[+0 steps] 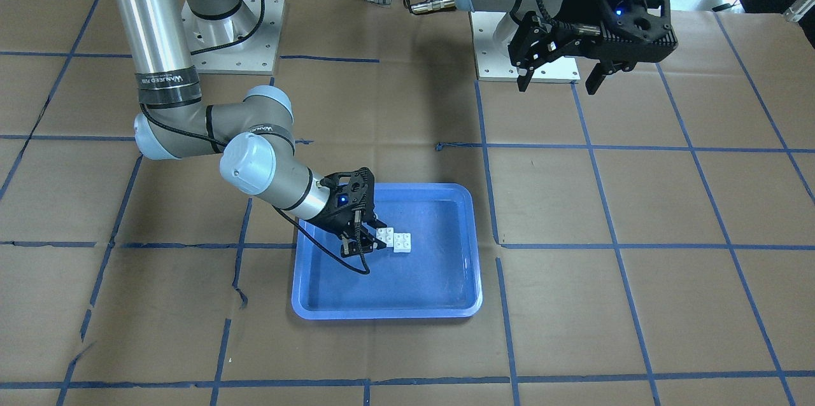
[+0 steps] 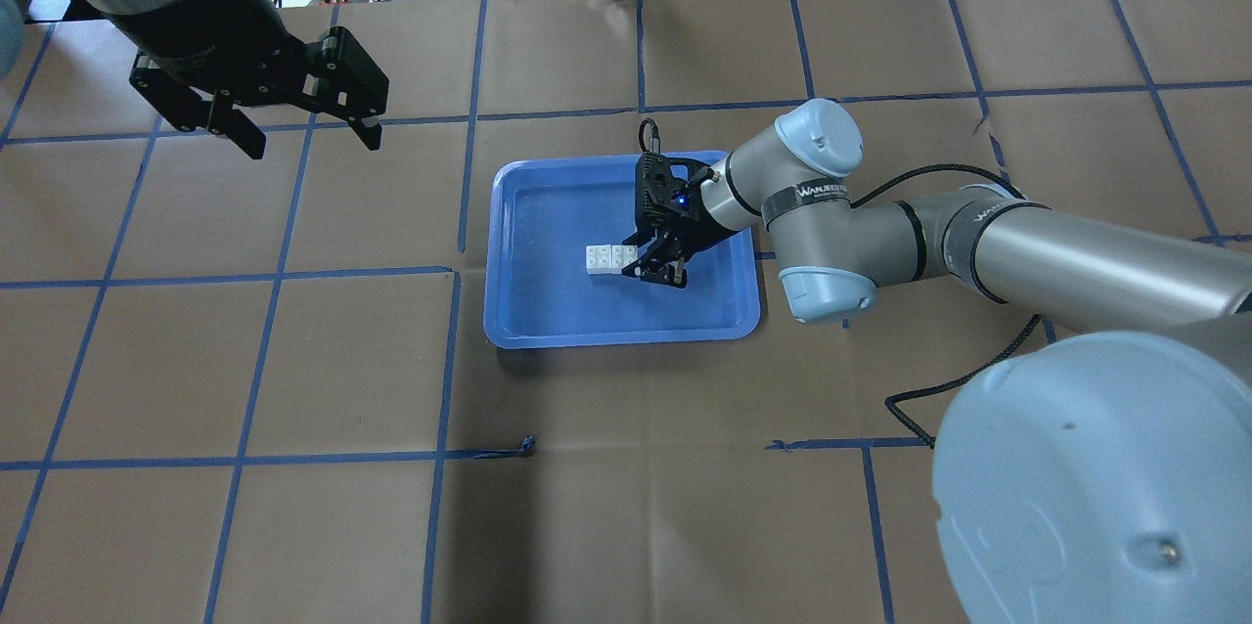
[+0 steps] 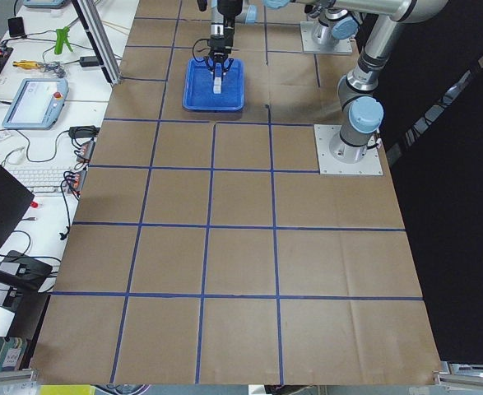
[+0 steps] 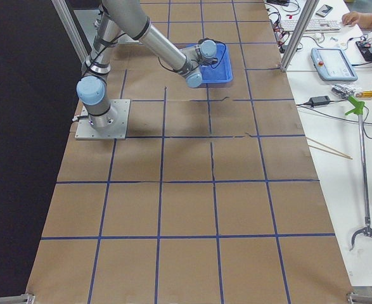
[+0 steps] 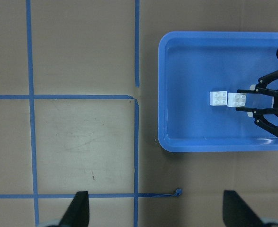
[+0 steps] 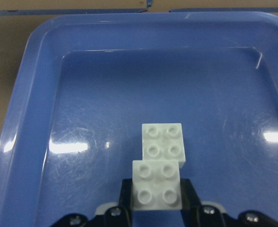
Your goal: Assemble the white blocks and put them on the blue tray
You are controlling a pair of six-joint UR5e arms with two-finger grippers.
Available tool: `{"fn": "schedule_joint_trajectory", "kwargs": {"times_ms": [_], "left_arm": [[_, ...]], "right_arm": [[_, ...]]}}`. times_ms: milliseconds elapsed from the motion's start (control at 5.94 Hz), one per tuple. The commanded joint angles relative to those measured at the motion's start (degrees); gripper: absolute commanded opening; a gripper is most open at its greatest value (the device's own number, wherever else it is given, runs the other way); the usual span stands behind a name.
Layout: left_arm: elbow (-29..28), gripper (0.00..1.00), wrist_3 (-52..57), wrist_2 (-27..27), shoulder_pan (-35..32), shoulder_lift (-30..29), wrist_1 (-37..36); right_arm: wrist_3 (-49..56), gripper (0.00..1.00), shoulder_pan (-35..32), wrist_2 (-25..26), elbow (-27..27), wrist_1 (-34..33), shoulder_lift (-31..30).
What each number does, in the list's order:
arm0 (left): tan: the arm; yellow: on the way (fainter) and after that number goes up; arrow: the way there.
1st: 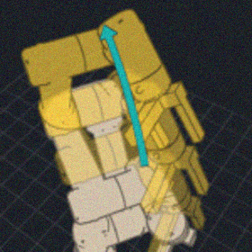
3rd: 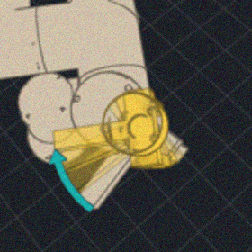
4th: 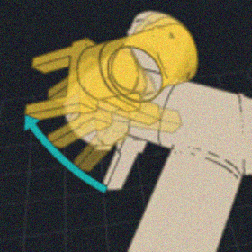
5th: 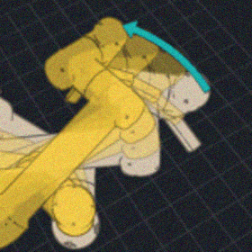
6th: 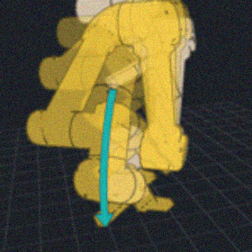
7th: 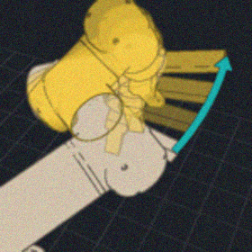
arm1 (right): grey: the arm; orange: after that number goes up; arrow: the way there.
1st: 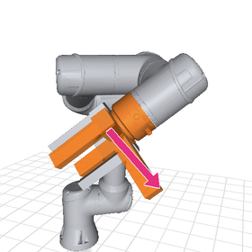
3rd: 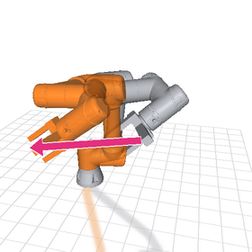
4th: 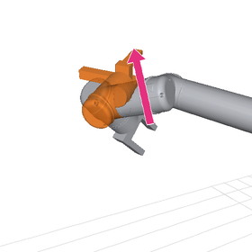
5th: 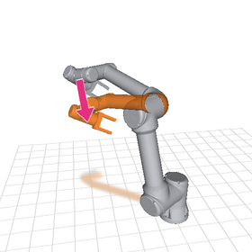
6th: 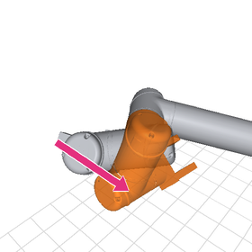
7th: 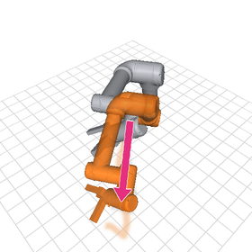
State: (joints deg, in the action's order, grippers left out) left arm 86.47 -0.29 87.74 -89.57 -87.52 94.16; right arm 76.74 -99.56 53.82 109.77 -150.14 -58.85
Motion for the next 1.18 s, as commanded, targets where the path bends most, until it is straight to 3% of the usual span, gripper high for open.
{"fn": "schedule_joint_trajectory", "kwargs": {"times_ms": [0,1009], "left_arm": [[0.0,0.99,-0.3,-0.3,0.1,0.1,0.2],[0.1,0.99,-0.4,-0.3,0.0,0.1,0.1]], "right_arm": [[0.0,0.29,-0.4,0.1,-0.1,-0.2,0.4],[-2.4,0.29,-0.2,0.1,-0.1,-2.3,0.9]]}}
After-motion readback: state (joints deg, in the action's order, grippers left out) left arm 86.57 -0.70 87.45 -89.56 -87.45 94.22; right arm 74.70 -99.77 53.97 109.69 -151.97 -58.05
